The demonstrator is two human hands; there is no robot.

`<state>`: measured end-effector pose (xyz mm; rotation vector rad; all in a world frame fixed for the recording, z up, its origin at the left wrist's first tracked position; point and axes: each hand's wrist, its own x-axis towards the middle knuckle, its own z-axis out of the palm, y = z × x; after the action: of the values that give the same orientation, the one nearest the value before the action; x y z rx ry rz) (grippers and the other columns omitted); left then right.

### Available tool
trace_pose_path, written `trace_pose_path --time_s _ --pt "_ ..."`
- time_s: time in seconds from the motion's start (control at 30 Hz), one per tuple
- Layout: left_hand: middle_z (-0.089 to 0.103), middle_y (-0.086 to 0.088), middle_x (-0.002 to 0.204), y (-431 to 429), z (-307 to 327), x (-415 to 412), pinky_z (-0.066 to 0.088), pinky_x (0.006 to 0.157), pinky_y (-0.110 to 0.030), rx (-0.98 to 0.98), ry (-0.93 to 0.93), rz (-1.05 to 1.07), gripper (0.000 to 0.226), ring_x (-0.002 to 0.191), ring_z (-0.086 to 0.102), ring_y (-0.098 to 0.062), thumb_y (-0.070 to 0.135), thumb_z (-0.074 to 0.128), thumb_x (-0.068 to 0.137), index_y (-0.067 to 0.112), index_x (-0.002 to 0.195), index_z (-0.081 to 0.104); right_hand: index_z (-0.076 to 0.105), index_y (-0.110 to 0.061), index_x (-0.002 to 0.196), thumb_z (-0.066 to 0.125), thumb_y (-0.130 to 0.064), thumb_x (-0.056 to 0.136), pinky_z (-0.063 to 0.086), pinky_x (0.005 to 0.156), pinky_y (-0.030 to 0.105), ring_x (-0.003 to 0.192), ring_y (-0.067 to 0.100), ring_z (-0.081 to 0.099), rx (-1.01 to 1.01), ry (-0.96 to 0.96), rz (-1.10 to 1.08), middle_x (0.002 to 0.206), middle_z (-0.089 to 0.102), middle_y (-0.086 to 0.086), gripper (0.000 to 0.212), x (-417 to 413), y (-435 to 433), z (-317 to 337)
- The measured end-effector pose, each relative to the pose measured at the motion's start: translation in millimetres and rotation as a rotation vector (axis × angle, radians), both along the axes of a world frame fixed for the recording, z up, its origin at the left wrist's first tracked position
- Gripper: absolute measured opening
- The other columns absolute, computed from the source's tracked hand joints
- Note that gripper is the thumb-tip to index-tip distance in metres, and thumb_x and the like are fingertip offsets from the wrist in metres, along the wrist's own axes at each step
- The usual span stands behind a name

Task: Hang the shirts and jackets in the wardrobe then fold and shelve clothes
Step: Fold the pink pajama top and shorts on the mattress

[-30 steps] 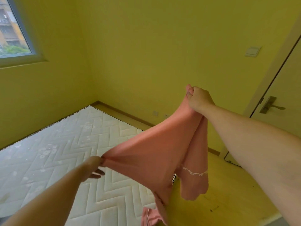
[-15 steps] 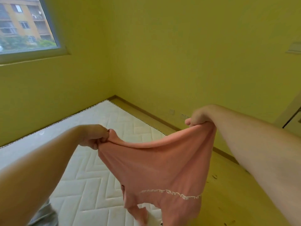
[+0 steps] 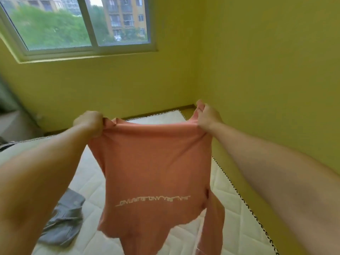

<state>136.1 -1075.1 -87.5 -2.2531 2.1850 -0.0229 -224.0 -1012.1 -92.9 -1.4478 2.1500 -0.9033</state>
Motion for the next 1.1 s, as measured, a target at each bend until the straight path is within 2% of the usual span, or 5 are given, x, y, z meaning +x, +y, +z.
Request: trace_pose_path --time_s 0.27,0.47,0.63,0.87,1.1 --pt "0.058 -0.031 0.104 -41.3 101.2 38.1 0.045 0.075 -0.05 -0.704 0.389 0.16 0.015 0.095 0.058 -0.045 0.002 0.044 0.092 -0.002 0.101 0.055 0.054 -0.016 0.109 0.038 -0.042 0.104 0.043 0.09 0.038 0.089 0.021 0.054 -0.456 -0.152 -0.066 0.092 0.056 -0.005 0.031 7.2 -95.8 79.9" --pt "0.054 -0.019 0.079 -23.7 63.2 63.5 0.041 0.062 -0.041 -0.791 0.424 -0.002 0.021 0.072 0.052 -0.036 0.017 0.05 0.093 0.001 0.079 0.049 0.06 -0.016 0.101 0.049 -0.033 0.103 0.036 0.073 0.024 0.088 0.017 0.055 -0.492 -0.188 0.077 0.09 0.059 -0.005 0.02 28.2 -97.3 80.3" --pt "0.052 -0.017 0.07 17.6 -60.2 83.3 0.035 0.063 -0.034 -0.515 0.358 -0.12 0.023 0.067 0.051 -0.035 0.007 0.061 0.084 0.008 0.065 0.048 0.061 -0.016 0.1 0.053 -0.013 0.096 0.046 0.064 0.026 0.082 0.02 0.06 -0.224 -0.152 0.231 0.087 0.063 -0.001 0.01 50.0 -77.3 -16.9" --pt "0.056 -0.005 0.116 77.3 -270.4 95.5 0.051 0.076 -0.038 0.18 -0.198 -0.251 0.026 0.109 0.058 -0.027 0.004 0.053 0.089 0.016 0.111 0.062 0.055 -0.015 0.115 0.047 -0.016 0.095 0.051 0.081 0.039 0.097 0.035 0.061 0.35 0.456 0.53 0.112 0.063 0.014 0.021 60.4 -25.1 -247.9" --pt "0.049 -0.003 0.122 156.7 -453.2 108.1 0.042 0.078 -0.034 0.544 -0.444 -0.436 0.035 0.112 0.053 -0.024 0.015 0.041 0.099 0.027 0.127 0.058 0.043 -0.022 0.098 0.036 -0.003 0.089 0.037 0.065 0.034 0.096 0.033 0.063 0.652 0.814 0.84 0.109 0.063 0.011 0.023 51.1 62.8 -444.7"
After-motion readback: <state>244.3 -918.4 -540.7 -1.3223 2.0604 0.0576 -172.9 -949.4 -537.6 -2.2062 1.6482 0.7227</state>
